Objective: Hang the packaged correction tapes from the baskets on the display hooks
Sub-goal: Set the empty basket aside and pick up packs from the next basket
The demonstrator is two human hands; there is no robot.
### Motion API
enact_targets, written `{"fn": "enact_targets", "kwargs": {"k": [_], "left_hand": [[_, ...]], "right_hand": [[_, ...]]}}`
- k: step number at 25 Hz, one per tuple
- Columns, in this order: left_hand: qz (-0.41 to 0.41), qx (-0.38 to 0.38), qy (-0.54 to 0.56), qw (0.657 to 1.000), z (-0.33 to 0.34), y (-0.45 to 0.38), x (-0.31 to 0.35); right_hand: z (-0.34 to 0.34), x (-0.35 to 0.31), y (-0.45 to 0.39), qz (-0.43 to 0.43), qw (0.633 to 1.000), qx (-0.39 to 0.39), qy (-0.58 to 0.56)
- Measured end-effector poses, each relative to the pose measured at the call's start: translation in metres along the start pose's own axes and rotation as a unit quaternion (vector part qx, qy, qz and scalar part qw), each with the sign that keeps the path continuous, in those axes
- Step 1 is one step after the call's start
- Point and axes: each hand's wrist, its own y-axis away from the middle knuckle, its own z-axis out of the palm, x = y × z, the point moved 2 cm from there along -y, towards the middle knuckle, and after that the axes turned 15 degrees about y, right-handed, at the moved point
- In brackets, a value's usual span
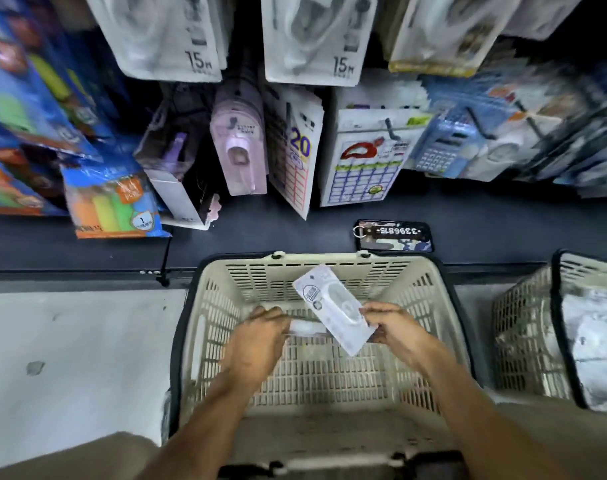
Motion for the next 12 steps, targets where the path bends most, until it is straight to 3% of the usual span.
{"fn": "enact_targets", "kwargs": {"k": [2, 4, 6, 8, 10, 12], "left_hand": [[0.119, 0.084, 0.03, 0.989, -0.023, -0.007, 0.026], [0.205, 0.146, 0.056, 0.966, -0.044, -0.011, 0.053], [0.242, 0.175, 0.083, 0.951, -0.058, -0.013, 0.074], [0.252, 0.189, 0.103, 0.944, -0.069, -0.009, 0.079], [0.185, 0.194, 0.099, 0.958, -0.08, -0.001, 0.058], [-0.022, 0.185, 0.061, 0.98, -0.096, 0.009, 0.011]], "right_hand": [[-0.016, -0.015, 0.021, -0.034, 0.999, -0.002, -0.011], [-0.026, -0.025, 0.042, -0.059, 0.992, -0.059, -0.092], [-0.024, -0.035, 0.06, -0.084, 0.98, -0.111, -0.141], [-0.022, -0.042, 0.069, -0.119, 0.979, -0.095, -0.139], [-0.021, -0.052, 0.078, -0.153, 0.981, -0.054, -0.11], [-0.018, -0.06, 0.086, -0.182, 0.981, -0.034, -0.052]]}}
